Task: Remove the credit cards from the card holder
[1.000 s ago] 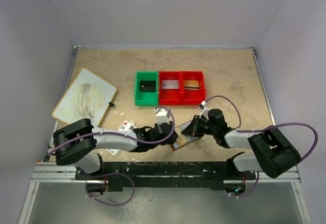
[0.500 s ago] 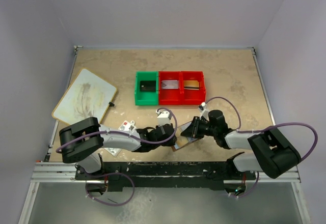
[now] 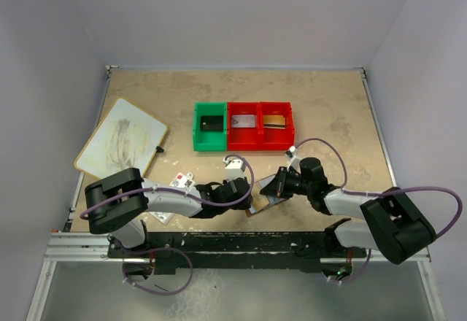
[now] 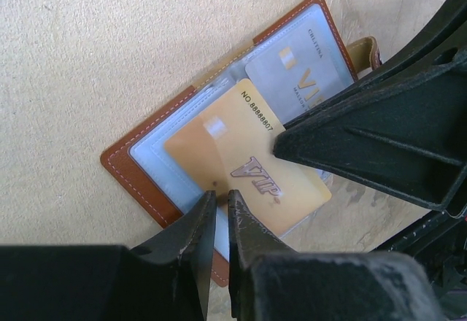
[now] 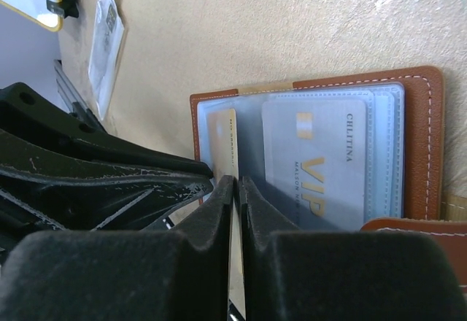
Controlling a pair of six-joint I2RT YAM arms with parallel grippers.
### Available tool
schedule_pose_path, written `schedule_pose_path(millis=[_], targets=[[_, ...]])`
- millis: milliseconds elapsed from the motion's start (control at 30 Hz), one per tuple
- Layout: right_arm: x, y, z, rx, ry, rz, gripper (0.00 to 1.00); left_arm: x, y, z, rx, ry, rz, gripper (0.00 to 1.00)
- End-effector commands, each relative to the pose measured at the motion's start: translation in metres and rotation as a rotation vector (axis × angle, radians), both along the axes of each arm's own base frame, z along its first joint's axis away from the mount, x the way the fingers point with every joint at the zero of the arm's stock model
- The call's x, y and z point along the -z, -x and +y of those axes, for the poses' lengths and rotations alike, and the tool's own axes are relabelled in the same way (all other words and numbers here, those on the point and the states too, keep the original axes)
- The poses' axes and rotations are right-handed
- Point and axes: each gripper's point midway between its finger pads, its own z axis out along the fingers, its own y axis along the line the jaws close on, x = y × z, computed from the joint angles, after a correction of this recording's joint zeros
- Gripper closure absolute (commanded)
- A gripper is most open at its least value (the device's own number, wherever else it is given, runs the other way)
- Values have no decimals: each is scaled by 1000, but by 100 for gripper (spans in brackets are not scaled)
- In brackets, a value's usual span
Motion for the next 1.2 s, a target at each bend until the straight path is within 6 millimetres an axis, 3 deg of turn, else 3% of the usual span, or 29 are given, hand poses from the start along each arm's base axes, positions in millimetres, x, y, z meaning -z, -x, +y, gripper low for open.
schedule_pose_path(millis=[0, 767, 1167], targets=[[-9, -8, 1, 14, -13, -36, 94, 5, -2, 11, -18, -58, -2, 90], [-11, -13, -12, 50, 12, -56, 91, 11, -2, 19, -14, -111, -8, 93], [-10, -3, -3, -51, -23, -42, 78, 12, -3, 17, -12, -113, -8, 94]])
